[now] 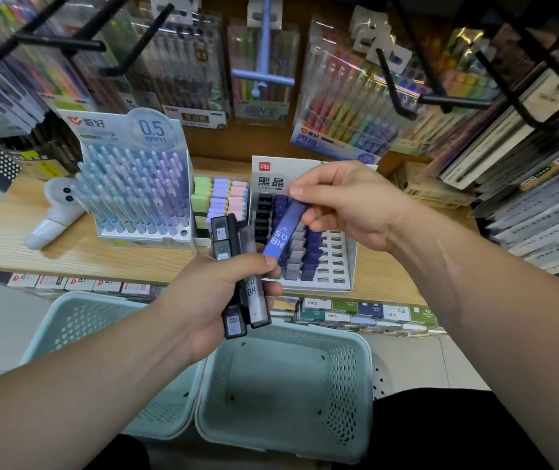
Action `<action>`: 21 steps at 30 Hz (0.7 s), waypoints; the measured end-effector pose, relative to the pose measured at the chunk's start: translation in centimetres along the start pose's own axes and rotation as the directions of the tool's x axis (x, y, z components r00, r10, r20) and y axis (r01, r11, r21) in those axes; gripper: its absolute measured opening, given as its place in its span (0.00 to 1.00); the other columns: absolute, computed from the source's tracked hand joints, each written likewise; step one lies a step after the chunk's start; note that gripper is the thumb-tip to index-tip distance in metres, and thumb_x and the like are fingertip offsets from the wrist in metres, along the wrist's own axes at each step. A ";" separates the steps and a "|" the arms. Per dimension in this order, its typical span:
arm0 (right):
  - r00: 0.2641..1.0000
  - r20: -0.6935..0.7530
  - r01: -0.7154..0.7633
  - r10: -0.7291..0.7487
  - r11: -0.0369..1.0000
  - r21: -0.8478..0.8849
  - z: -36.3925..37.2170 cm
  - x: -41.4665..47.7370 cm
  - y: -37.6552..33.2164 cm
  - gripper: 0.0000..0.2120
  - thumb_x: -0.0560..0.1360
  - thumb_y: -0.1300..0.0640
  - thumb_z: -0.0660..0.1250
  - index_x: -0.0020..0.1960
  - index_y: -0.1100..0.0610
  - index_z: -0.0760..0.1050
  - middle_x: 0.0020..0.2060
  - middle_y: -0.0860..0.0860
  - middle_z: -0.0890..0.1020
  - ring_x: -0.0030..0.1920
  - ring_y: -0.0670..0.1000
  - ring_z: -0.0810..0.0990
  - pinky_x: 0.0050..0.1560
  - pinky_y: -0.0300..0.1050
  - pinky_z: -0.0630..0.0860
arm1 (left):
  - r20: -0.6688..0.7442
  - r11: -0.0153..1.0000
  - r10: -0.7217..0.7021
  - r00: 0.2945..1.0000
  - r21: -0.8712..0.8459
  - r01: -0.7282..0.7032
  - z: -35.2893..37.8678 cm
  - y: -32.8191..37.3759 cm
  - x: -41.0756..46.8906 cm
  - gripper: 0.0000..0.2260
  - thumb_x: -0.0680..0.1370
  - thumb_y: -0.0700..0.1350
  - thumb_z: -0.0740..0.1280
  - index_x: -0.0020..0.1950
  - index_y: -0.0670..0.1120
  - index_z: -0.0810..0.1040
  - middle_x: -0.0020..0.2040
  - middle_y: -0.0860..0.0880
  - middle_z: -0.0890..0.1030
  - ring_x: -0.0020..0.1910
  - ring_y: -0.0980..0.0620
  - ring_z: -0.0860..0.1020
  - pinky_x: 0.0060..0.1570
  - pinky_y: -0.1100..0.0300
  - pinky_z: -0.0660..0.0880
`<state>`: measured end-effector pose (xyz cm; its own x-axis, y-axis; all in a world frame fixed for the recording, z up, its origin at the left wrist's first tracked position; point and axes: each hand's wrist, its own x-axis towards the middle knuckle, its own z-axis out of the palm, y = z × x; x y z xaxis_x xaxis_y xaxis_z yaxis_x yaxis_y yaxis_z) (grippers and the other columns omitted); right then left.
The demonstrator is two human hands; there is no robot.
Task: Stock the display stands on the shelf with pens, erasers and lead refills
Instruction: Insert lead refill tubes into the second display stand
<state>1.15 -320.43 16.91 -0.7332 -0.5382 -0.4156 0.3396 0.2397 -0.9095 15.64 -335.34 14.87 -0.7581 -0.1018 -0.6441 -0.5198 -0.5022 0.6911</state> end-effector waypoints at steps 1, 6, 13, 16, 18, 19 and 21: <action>1.000 0.015 0.000 0.000 1.000 -0.014 -0.3 0.0 -0.1 0.01 0.76 0.65 0.71 0.47 0.60 0.80 0.32 0.53 0.83 0.28 0.45 0.81 0.30 0.35 0.79 | -0.013 1.000 0.007 1.000 -0.009 -0.007 -0.1 0.0 0.1 0.05 0.74 0.36 0.71 0.48 0.41 0.81 0.40 0.43 0.83 0.33 0.47 0.81 0.44 0.51 0.78; 0.954 0.278 -0.006 0.116 0.930 -0.367 -1.6 -0.6 -0.1 0.10 0.70 0.67 0.77 0.46 0.59 0.78 0.34 0.55 0.84 0.32 0.49 0.82 0.32 0.39 0.77 | -0.059 0.999 0.046 0.997 0.003 -0.046 -0.3 0.0 0.4 0.12 0.73 0.34 0.72 0.55 0.40 0.80 0.37 0.43 0.82 0.33 0.46 0.79 0.43 0.49 0.79; 0.797 0.510 0.046 0.323 0.810 -0.585 0.7 -1.3 0.3 0.39 0.72 0.72 0.73 0.76 0.49 0.63 0.52 0.66 0.81 0.41 0.54 0.86 0.39 0.47 0.82 | -0.089 0.997 0.050 0.995 0.061 -0.044 0.0 -0.4 0.7 0.15 0.71 0.35 0.74 0.57 0.40 0.81 0.39 0.44 0.84 0.31 0.47 0.80 0.45 0.47 0.79; 0.863 0.431 0.023 0.265 0.830 -0.557 -0.4 -1.3 0.1 0.33 0.73 0.71 0.73 0.73 0.52 0.68 0.55 0.69 0.78 0.44 0.61 0.85 0.39 0.47 0.84 | -0.062 0.999 0.040 0.997 0.021 -0.039 0.1 -0.3 0.5 0.14 0.68 0.38 0.76 0.53 0.42 0.81 0.37 0.45 0.82 0.32 0.47 0.79 0.47 0.46 0.79; 0.941 0.288 -0.005 0.176 0.860 -0.511 -1.7 -1.3 0.2 0.26 0.75 0.70 0.71 0.68 0.53 0.71 0.53 0.69 0.78 0.41 0.59 0.84 0.37 0.45 0.84 | -0.037 1.000 0.026 0.999 -0.012 -0.026 0.1 -0.2 0.3 0.12 0.66 0.41 0.76 0.48 0.44 0.82 0.36 0.46 0.81 0.32 0.48 0.79 0.49 0.45 0.78; 0.971 0.205 -0.010 0.125 0.876 -0.483 -2.4 -1.3 0.2 0.22 0.77 0.69 0.70 0.66 0.52 0.73 0.52 0.68 0.78 0.39 0.57 0.85 0.37 0.44 0.83 | -0.027 0.999 0.020 0.999 -0.025 -0.021 0.1 -0.1 0.3 0.09 0.67 0.41 0.76 0.46 0.44 0.82 0.36 0.46 0.81 0.32 0.48 0.79 0.50 0.46 0.78; 1.000 0.016 -0.010 0.020 0.885 -0.466 -3.6 -1.0 0.6 0.16 0.79 0.68 0.67 0.61 0.50 0.77 0.49 0.61 0.80 0.37 0.52 0.84 0.38 0.45 0.84 | -0.011 0.999 0.008 1.000 -0.043 -0.009 0.0 -0.1 0.3 0.04 0.72 0.40 0.74 0.45 0.45 0.82 0.36 0.46 0.81 0.32 0.49 0.79 0.49 0.47 0.79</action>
<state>-0.03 -316.80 16.79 -0.7167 -0.5465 -0.4332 0.0332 0.5937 -0.8040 15.47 -335.32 14.61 -0.7580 -0.1156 -0.6420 -0.4956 -0.5378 0.6820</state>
